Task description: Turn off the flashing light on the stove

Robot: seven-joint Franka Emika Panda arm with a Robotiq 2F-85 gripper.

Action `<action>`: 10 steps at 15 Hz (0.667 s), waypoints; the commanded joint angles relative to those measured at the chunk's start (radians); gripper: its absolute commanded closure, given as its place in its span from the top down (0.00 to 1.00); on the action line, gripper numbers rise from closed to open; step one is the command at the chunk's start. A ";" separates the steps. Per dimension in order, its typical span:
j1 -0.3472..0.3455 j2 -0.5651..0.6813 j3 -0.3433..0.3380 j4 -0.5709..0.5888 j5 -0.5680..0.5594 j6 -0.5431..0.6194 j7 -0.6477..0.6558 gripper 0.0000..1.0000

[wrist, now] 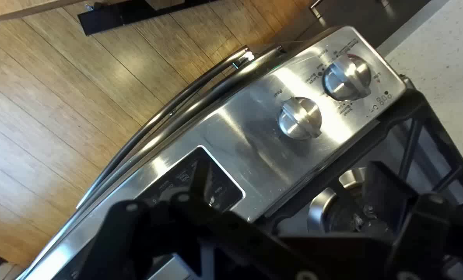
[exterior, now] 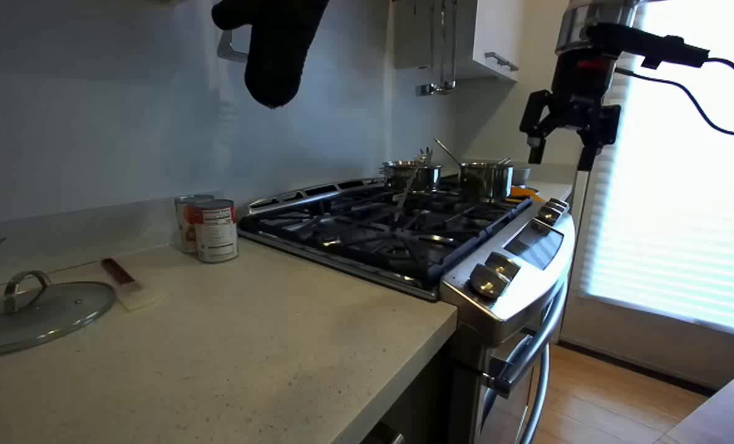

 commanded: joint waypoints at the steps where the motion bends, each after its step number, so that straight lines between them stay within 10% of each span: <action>1: -0.009 0.000 0.007 0.002 0.005 -0.003 -0.005 1.00; 10: -0.062 0.023 -0.001 -0.021 0.046 0.106 0.100 1.00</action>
